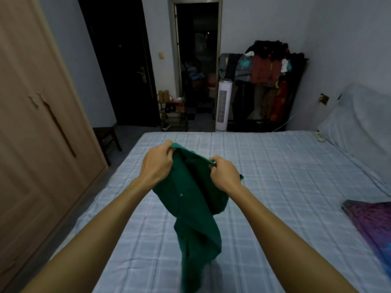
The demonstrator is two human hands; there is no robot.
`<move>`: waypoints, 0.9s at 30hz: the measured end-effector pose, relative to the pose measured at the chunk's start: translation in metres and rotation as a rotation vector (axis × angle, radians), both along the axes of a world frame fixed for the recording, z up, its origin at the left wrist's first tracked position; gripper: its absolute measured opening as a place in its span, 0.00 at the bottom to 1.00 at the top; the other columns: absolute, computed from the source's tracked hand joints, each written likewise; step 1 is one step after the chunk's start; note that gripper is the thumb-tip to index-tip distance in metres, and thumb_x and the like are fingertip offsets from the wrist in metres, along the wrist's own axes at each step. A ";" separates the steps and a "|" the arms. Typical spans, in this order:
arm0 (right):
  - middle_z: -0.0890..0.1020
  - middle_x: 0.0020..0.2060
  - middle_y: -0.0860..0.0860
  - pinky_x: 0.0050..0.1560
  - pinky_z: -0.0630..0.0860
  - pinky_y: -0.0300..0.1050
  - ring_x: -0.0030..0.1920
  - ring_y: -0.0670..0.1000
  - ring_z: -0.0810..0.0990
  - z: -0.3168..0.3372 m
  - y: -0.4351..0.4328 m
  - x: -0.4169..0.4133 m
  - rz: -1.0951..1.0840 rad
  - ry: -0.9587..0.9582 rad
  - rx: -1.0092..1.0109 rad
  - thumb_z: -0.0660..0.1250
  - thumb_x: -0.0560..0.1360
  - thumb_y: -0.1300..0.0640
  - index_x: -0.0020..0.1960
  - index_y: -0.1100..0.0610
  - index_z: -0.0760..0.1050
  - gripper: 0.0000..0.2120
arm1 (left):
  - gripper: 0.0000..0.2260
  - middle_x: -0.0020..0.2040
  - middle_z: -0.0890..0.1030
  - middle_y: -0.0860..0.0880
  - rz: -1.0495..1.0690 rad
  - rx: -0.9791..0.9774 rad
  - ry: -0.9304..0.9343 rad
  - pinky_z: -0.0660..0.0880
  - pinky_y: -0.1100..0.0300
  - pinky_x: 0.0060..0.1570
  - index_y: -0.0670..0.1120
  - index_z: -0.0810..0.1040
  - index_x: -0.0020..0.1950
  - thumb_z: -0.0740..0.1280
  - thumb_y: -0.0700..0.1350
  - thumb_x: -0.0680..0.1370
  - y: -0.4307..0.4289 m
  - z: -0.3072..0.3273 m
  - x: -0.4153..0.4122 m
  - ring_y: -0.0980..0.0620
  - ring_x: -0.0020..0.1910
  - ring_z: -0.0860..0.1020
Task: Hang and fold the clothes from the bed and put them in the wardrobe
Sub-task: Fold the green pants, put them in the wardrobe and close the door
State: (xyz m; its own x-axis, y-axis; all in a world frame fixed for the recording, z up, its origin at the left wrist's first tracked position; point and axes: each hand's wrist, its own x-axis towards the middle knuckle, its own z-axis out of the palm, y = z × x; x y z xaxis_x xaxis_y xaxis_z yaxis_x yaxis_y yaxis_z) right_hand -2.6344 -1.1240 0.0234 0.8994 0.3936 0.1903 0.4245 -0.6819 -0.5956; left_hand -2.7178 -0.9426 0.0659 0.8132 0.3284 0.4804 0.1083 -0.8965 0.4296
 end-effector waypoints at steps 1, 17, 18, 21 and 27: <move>0.81 0.44 0.56 0.40 0.77 0.52 0.41 0.57 0.78 0.004 0.002 0.001 -0.002 -0.012 -0.013 0.56 0.79 0.59 0.55 0.56 0.73 0.09 | 0.07 0.37 0.78 0.43 -0.015 0.005 -0.014 0.69 0.50 0.34 0.45 0.72 0.45 0.57 0.44 0.80 0.004 0.004 0.000 0.41 0.37 0.75; 0.81 0.46 0.53 0.41 0.71 0.46 0.48 0.56 0.78 0.070 -0.020 0.027 0.132 -0.184 -0.473 0.68 0.74 0.45 0.52 0.52 0.78 0.13 | 0.08 0.46 0.75 0.46 -0.150 0.552 0.133 0.64 0.55 0.29 0.47 0.79 0.52 0.66 0.49 0.78 0.092 0.019 0.018 0.42 0.37 0.75; 0.81 0.47 0.53 0.41 0.71 0.47 0.49 0.56 0.78 0.075 -0.021 0.029 0.100 -0.205 -0.489 0.68 0.75 0.46 0.53 0.52 0.78 0.12 | 0.07 0.45 0.76 0.45 -0.150 0.556 0.110 0.66 0.55 0.28 0.46 0.79 0.51 0.66 0.48 0.78 0.097 0.016 0.020 0.42 0.36 0.75; 0.81 0.50 0.53 0.44 0.74 0.49 0.50 0.56 0.78 0.082 -0.023 0.034 -0.009 -0.278 -0.528 0.65 0.77 0.47 0.57 0.51 0.77 0.12 | 0.05 0.43 0.80 0.46 -0.127 0.557 0.088 0.73 0.51 0.33 0.47 0.79 0.50 0.66 0.46 0.78 0.103 0.012 0.023 0.41 0.37 0.77; 0.82 0.48 0.53 0.41 0.74 0.49 0.48 0.57 0.79 0.091 -0.035 0.044 -0.155 -0.476 -0.445 0.63 0.78 0.50 0.55 0.51 0.77 0.09 | 0.08 0.50 0.82 0.48 -0.051 0.516 0.128 0.71 0.54 0.36 0.51 0.78 0.56 0.62 0.46 0.79 0.098 0.027 0.022 0.43 0.48 0.79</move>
State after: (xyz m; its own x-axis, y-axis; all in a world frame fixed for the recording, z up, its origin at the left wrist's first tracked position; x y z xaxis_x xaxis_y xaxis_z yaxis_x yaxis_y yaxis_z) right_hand -2.5902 -1.1594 0.1146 0.8102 0.3988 0.4296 0.4484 -0.8937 -0.0160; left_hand -2.6962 -0.8442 0.0928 0.8846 0.0343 0.4651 0.0816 -0.9933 -0.0819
